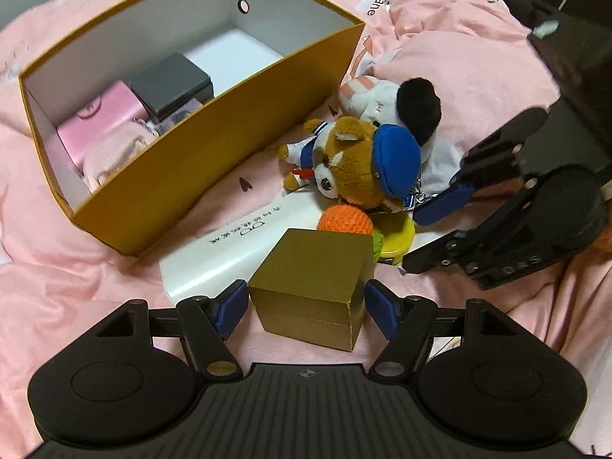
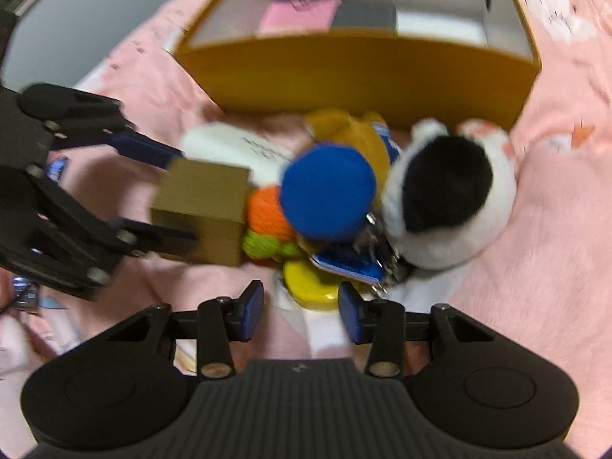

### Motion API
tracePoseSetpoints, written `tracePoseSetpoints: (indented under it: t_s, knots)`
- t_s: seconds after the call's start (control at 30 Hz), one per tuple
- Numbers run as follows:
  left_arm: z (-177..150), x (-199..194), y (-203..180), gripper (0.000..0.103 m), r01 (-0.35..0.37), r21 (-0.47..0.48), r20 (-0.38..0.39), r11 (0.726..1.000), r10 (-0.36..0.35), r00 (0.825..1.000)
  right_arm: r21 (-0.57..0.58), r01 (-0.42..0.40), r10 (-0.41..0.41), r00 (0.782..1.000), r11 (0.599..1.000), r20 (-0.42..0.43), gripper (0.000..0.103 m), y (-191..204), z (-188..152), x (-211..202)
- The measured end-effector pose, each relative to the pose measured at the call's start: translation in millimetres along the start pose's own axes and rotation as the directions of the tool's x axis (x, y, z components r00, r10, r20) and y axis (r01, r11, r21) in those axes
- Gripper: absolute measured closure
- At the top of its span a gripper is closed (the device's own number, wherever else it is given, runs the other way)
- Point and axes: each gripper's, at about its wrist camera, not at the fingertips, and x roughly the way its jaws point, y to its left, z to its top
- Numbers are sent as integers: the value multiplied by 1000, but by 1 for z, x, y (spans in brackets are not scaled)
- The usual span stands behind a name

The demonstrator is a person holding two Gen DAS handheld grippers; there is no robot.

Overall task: Organize objects
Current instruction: 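Grasp the gold cube box with the left gripper while the right gripper grasps the yellow tape measure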

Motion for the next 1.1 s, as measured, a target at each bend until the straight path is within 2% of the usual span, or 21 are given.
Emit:
tracePoseSetpoints:
  t_s: [0.1, 0.2, 0.4, 0.57, 0.67, 0.8, 1.1]
  knots:
    - [1, 1, 4, 21, 25, -16, -6, 1000, -25, 1000, 29, 2, -2, 1000, 1000, -2, 56, -7, -1, 8]
    - [2, 3, 4, 21, 32, -11, -13, 999, -32, 999, 36, 10, -11, 1000, 999, 8, 51, -10, 2, 13]
    - [7, 7, 0, 21, 33, 5, -33, 999, -33, 999, -7, 52, -52, 998, 999, 16, 45, -5, 6, 28]
    - [9, 12, 4, 22, 55, -22, -51, 998, -56, 997, -19, 45, -45, 999, 999, 13, 46, -8, 11, 37]
    - [8, 15, 6, 26, 74, -51, -60, 996, -77, 995, -37, 44, -44, 999, 998, 14, 47, -6, 11, 37]
    - [7, 12, 4, 27, 60, -77, -57, 995, -65, 996, -50, 49, -49, 999, 998, 15, 47, -3, 11, 33]
    - [4, -8, -3, 27, 44, -96, -5, 994, -45, 999, -114, 43, -42, 999, 993, 9, 47, 9, 10, 5]
